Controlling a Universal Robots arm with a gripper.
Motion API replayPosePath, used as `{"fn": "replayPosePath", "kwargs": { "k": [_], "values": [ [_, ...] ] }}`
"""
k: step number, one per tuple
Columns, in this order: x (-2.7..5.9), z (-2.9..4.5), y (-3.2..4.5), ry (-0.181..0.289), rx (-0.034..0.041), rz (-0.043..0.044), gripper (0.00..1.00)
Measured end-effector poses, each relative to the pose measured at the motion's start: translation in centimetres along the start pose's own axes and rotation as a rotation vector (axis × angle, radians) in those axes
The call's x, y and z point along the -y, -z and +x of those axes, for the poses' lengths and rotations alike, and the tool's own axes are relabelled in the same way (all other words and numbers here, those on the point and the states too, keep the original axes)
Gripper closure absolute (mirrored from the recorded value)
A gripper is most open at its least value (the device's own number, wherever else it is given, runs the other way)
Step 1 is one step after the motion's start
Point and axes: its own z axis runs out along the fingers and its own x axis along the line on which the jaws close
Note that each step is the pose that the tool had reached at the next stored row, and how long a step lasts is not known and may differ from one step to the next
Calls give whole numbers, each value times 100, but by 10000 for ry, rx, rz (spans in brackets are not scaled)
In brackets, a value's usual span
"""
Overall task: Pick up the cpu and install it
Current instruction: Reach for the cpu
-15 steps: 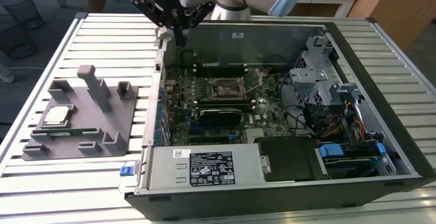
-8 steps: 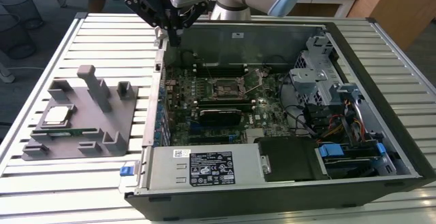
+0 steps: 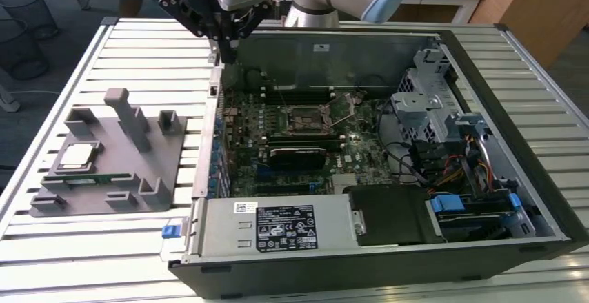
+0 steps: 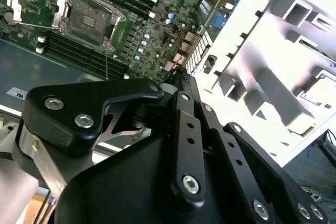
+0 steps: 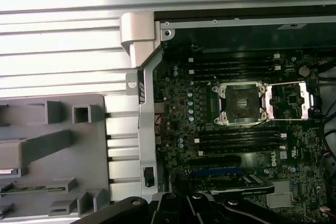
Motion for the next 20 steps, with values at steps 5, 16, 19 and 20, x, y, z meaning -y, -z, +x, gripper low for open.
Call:
{"fn": "replayPosePath", "kwargs": {
  "k": [5,16,19,20],
  "values": [
    [9,114,0,-1,1,-1,89],
    [32,421,1,-2,1,-1,89],
    [38,501,1,-2,1,0,89],
    [40,532,2,-1,0,0,89]
  ]
}}
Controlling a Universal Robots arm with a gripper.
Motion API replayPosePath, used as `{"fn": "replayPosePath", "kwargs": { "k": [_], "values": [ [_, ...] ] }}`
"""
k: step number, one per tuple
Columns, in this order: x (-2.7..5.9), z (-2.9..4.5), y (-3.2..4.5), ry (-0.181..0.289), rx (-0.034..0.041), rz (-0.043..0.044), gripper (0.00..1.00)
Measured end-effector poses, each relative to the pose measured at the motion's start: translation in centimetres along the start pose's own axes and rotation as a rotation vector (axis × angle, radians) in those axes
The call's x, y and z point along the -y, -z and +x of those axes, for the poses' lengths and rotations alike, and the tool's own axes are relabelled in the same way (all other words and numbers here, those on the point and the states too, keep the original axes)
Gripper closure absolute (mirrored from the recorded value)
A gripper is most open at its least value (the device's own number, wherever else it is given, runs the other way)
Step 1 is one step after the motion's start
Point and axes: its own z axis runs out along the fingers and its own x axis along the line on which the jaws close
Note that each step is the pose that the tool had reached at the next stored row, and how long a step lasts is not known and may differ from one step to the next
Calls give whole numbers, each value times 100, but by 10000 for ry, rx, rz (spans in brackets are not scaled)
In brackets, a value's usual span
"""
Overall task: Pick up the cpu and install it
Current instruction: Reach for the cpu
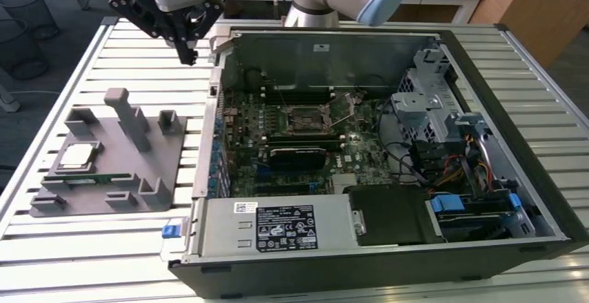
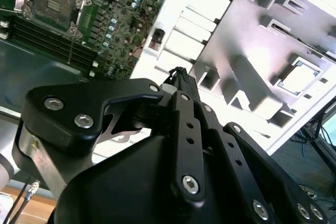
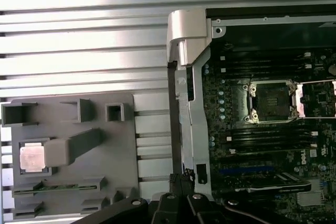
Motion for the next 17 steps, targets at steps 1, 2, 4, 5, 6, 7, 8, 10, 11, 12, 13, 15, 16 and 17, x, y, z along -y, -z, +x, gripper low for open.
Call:
{"fn": "replayPosePath", "kwargs": {
  "k": [1,2,4,5,6,7,8,10,11,12,13,15,16,17],
  "values": [
    [2,29,0,0,0,0,89],
    [5,59,1,0,1,-1,89],
    [9,118,1,-2,0,0,89],
    [11,147,2,-1,1,0,89],
    [14,176,2,0,1,-1,89],
    [16,206,2,0,0,0,89],
    [18,234,3,0,0,-1,89],
    [22,291,3,0,1,-1,89],
    [24,320,3,-1,1,-1,89],
    [27,350,3,-1,1,-1,89],
    [29,378,3,-1,1,-1,89],
    [33,429,4,0,0,0,89],
    [34,453,4,0,0,-1,89],
    [37,480,3,0,1,-1,89]
  ]
}}
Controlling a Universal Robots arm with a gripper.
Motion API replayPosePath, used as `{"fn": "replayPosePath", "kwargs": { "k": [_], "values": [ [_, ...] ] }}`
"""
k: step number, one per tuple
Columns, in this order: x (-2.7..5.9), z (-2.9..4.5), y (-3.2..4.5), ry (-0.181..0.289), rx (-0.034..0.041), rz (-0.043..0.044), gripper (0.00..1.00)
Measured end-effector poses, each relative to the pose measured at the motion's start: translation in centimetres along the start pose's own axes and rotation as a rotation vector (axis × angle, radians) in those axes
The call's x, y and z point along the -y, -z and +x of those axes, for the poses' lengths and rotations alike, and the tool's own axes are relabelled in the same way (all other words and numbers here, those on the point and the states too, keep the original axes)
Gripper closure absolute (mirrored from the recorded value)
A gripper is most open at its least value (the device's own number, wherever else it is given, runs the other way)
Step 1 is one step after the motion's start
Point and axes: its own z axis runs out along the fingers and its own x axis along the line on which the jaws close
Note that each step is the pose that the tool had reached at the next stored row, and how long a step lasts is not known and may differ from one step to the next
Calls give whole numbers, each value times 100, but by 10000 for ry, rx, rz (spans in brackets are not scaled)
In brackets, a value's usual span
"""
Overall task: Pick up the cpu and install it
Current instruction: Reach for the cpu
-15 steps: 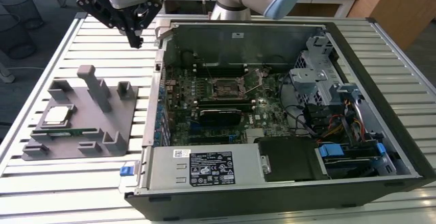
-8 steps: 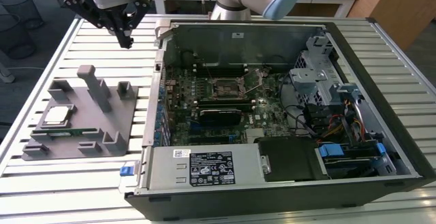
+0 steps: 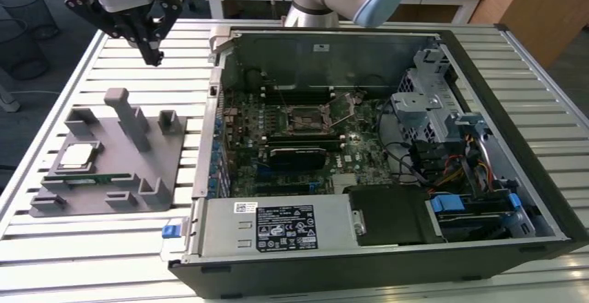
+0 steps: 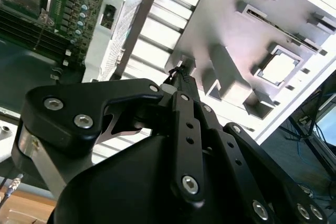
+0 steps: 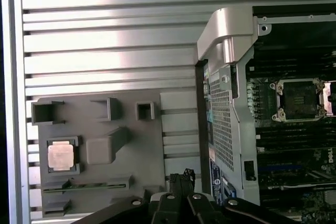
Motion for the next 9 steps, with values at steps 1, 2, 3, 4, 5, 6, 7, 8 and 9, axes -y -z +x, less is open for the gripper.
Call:
{"fn": "replayPosePath", "kwargs": {
  "k": [1,2,3,4,5,6,7,8,9],
  "values": [
    [2,29,0,0,0,0,89],
    [5,59,0,-1,1,0,89],
    [7,88,0,-1,1,-1,89],
    [9,117,0,-1,0,0,89],
    [11,147,1,-1,0,0,89],
    [13,175,1,-1,-1,1,89],
    [15,202,0,-1,0,0,89],
    [18,227,-1,0,0,0,89],
    [19,251,-1,0,0,0,89]
  ]
}}
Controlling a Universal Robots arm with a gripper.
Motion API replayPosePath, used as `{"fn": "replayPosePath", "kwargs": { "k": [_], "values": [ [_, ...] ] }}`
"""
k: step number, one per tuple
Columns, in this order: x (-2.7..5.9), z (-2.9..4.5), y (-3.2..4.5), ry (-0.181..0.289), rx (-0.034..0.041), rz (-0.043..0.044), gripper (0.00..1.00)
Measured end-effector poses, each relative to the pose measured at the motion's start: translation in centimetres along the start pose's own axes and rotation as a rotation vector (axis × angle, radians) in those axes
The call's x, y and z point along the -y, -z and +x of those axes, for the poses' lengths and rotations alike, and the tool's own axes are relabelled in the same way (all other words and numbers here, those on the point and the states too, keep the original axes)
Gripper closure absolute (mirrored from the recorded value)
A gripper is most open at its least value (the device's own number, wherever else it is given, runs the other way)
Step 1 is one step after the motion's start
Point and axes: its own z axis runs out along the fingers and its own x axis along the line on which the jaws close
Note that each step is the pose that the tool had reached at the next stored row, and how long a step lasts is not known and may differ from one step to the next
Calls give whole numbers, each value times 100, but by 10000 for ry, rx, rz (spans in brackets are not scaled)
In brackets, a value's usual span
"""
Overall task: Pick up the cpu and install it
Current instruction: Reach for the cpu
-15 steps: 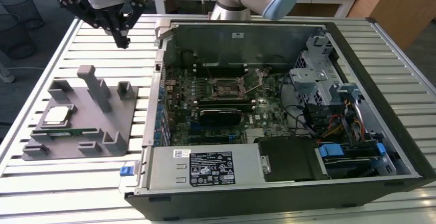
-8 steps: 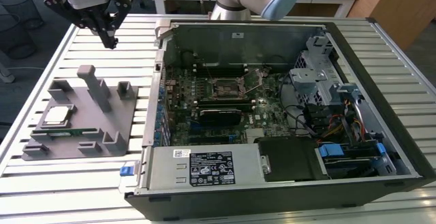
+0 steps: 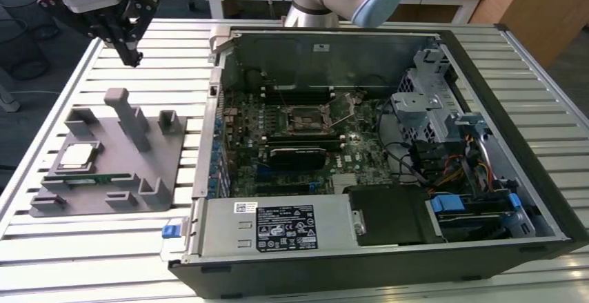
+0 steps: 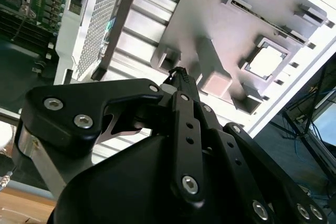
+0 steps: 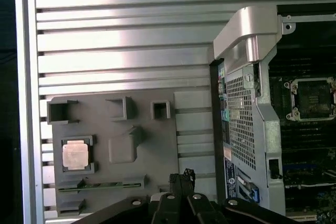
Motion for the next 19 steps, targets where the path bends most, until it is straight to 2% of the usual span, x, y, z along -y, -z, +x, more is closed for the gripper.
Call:
{"fn": "replayPosePath", "kwargs": {
  "k": [9,19],
  "values": [
    [22,198,-3,0,1,0,89],
    [142,526,-30,-1,-2,-1,89]
  ]
}}
